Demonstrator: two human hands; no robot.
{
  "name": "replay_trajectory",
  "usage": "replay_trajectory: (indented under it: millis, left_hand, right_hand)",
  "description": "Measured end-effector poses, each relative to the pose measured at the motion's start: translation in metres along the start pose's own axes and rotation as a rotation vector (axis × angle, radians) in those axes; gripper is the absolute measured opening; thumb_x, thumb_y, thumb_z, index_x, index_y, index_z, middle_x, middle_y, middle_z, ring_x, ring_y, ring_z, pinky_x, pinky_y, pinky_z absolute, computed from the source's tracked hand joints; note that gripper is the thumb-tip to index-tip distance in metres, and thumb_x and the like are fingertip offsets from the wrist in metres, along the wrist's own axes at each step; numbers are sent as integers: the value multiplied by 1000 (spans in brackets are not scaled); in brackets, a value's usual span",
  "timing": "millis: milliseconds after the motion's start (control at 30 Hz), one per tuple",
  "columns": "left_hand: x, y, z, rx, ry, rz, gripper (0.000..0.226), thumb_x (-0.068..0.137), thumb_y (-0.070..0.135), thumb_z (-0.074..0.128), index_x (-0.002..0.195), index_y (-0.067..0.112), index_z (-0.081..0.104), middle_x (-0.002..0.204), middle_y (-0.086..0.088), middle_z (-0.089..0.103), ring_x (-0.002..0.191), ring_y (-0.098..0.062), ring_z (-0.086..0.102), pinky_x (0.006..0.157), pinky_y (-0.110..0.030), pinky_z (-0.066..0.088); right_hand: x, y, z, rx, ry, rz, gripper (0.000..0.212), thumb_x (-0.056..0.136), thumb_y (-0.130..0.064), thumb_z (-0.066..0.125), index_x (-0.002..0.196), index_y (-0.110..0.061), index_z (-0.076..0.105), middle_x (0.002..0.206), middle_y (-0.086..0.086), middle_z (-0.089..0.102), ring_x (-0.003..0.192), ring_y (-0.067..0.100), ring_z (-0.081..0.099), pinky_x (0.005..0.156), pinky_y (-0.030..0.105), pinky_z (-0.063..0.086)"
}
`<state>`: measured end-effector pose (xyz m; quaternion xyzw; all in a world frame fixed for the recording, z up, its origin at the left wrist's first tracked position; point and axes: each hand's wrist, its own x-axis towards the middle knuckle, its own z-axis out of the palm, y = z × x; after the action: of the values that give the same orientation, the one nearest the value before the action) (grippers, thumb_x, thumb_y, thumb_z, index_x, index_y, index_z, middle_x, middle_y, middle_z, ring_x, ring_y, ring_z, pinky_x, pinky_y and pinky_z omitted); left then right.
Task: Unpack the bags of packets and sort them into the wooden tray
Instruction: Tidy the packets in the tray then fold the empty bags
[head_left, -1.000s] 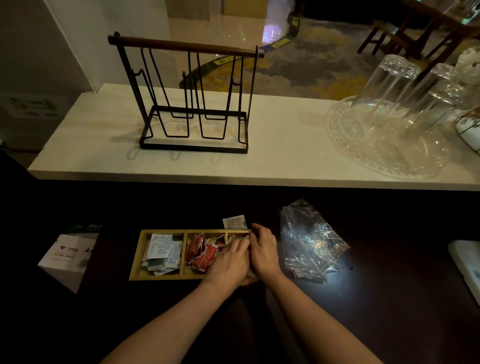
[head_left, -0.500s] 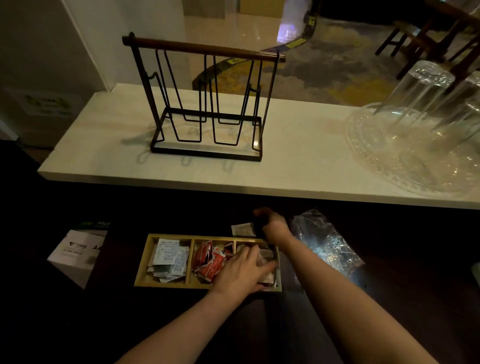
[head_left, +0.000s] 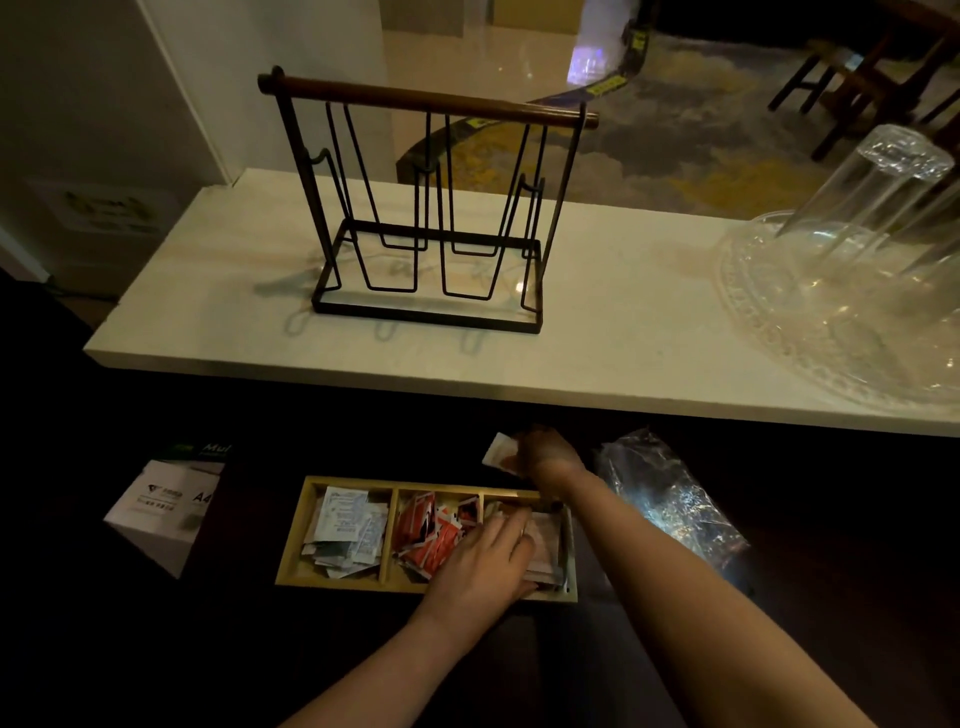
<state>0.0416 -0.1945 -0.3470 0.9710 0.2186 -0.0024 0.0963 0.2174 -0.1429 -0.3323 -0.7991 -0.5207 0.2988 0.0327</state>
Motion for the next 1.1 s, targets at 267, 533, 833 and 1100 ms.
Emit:
replay_trajectory:
  millis: [267, 533, 833, 1100]
  left_hand:
    - [10, 5, -2, -1, -55, -73, 45, 77, 40, 68, 110, 11, 61, 125, -6, 59, 114, -24, 55, 80, -35, 55]
    - [-9, 6, -2, 19, 138, 39, 51, 74, 52, 64, 111, 17, 59, 122, -4, 62, 117, -20, 58, 100, -37, 45]
    - [-49, -64, -24, -37, 99, -204, 47, 91, 44, 47, 136, 32, 41, 151, -4, 35, 140, -24, 30, 107, -43, 30]
    - [-61, -61, -23, -251, 36, -206, 50, 92, 25, 53, 139, 23, 39, 153, 6, 30, 144, -6, 8, 111, -31, 27]
  right_hand:
    - [-69, 23, 4, 100, 285, -287, 14, 84, -20, 64, 95, -17, 71, 91, 4, 66, 85, 18, 62, 71, 31, 49]
    - [-75, 6, 30, -300, 335, -255, 10, 75, -16, 61, 81, -14, 69, 83, 6, 65, 84, 28, 63, 66, 33, 51]
    - [-101, -6, 26, 170, 553, -131, 26, 92, -18, 53, 115, -8, 60, 113, 10, 61, 102, 25, 60, 85, 32, 48]
    - [-150, -86, 82, 592, 404, -171, 40, 95, -4, 44, 132, -16, 47, 125, -10, 49, 111, -8, 42, 94, -5, 23]
